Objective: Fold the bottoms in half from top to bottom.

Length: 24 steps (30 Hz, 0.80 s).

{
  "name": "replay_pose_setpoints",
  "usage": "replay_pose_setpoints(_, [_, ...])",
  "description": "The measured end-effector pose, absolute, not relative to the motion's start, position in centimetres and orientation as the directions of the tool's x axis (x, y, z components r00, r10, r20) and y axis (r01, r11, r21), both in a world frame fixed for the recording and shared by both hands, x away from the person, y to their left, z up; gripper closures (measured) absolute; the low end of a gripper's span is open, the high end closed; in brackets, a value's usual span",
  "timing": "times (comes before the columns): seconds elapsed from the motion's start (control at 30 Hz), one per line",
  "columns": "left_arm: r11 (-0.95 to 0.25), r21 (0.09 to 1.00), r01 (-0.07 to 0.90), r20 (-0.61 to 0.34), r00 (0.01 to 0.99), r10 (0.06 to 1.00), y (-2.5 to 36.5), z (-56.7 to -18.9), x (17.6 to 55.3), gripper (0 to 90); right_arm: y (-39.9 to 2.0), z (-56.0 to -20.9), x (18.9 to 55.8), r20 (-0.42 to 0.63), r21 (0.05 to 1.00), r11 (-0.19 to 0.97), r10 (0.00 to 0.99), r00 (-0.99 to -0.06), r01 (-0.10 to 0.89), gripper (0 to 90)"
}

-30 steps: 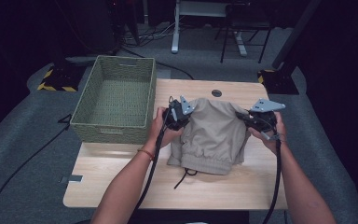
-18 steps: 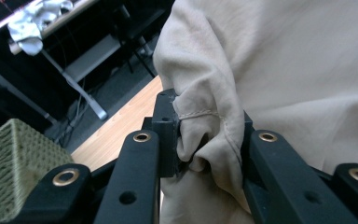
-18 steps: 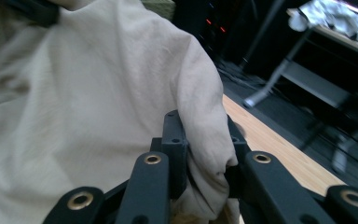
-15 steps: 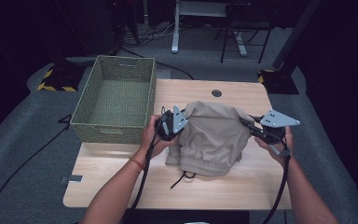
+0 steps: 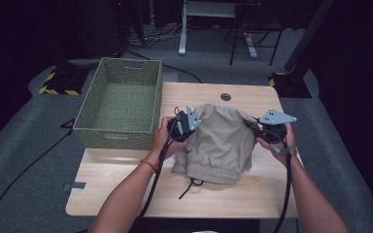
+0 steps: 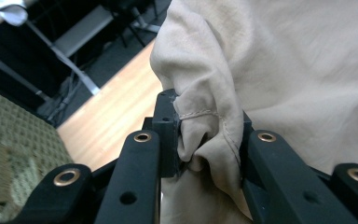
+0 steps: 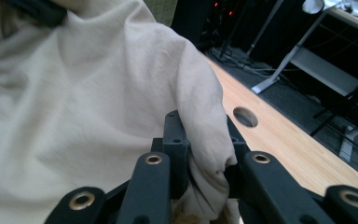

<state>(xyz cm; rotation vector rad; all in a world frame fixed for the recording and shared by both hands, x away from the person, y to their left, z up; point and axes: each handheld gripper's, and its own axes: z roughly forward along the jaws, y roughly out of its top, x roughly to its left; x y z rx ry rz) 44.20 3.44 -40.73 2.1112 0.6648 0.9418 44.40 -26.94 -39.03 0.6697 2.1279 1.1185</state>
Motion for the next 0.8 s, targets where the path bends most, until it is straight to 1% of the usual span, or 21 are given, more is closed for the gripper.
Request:
replay_pose_setpoints(0.07, [-0.610, 0.787, 0.093, 0.451, 0.588, 0.671, 3.4, -40.6, 42.9, 74.2, -27.1, -38.6, 43.4, -0.302, 0.866, 0.490, 0.673, -0.675, 0.100, 78.2])
replay_pose_setpoints(0.17, [-0.648, 0.761, -0.026, 0.546, 0.566, 0.618, 4.0, -41.8, 40.0, 74.8, -27.6, -38.6, 41.1, -0.332, 0.873, 0.486, 0.628, -0.704, 0.022, 78.1])
replay_pose_setpoints(0.2, [-0.666, 0.744, -0.058, 0.578, 0.555, 0.598, 4.3, -42.4, 38.9, 75.0, -27.8, -39.0, 40.1, -0.341, 0.876, 0.482, 0.612, -0.713, -0.005, 78.1])
replay_pose_setpoints(0.27, [-0.666, 0.739, -0.098, 0.588, 0.576, 0.568, 5.2, -43.7, 37.0, 75.4, -28.3, -40.0, 38.0, -0.373, 0.866, 0.497, 0.577, -0.726, -0.049, 78.3])
replay_pose_setpoints(0.33, [-0.687, 0.714, -0.135, 0.617, 0.586, 0.525, 6.0, -45.2, 35.2, 75.5, -28.5, -41.5, 36.0, -0.394, 0.856, 0.510, 0.542, -0.742, -0.082, 78.3])
replay_pose_setpoints(0.4, [-0.720, 0.675, -0.161, 0.647, 0.598, 0.473, 6.6, -46.6, 33.6, 75.4, -28.5, -43.3, 34.3, -0.452, 0.815, 0.566, 0.487, -0.747, -0.124, 78.4])
replay_pose_setpoints(0.47, [-0.736, 0.651, -0.184, 0.666, 0.604, 0.438, 6.9, -47.5, 32.3, 75.4, -28.4, -44.8, 33.0, -0.444, 0.812, 0.570, 0.461, -0.768, -0.128, 78.6])
replay_pose_setpoints(0.57, [-0.783, 0.582, -0.219, 0.702, 0.621, 0.348, 7.1, -48.9, 30.8, 75.4, -28.1, -46.4, 31.1, -0.464, 0.785, 0.603, 0.415, -0.783, -0.145, 78.8])
replay_pose_setpoints(0.6, [-0.805, 0.546, -0.233, 0.718, 0.626, 0.305, 7.3, -49.3, 30.5, 75.3, -28.0, -46.9, 30.6, -0.474, 0.773, 0.614, 0.391, -0.789, -0.160, 78.8])
replay_pose_setpoints(0.63, [-0.814, 0.531, -0.233, 0.714, 0.641, 0.282, 7.5, -49.7, 30.3, 75.1, -27.8, -47.3, 30.1, -0.492, 0.751, 0.637, 0.365, -0.790, -0.173, 78.9])
replay_pose_setpoints(0.73, [-0.798, 0.568, -0.204, 0.654, 0.700, 0.287, 8.1, -50.0, 30.2, 74.7, -27.3, -48.4, 28.9, -0.511, 0.706, 0.681, 0.300, -0.805, -0.195, 78.9])
replay_pose_setpoints(0.8, [-0.793, 0.577, -0.196, 0.636, 0.717, 0.286, 8.4, -50.0, 30.1, 74.7, -27.3, -48.8, 28.4, -0.510, 0.700, 0.687, 0.291, -0.809, -0.194, 78.6])
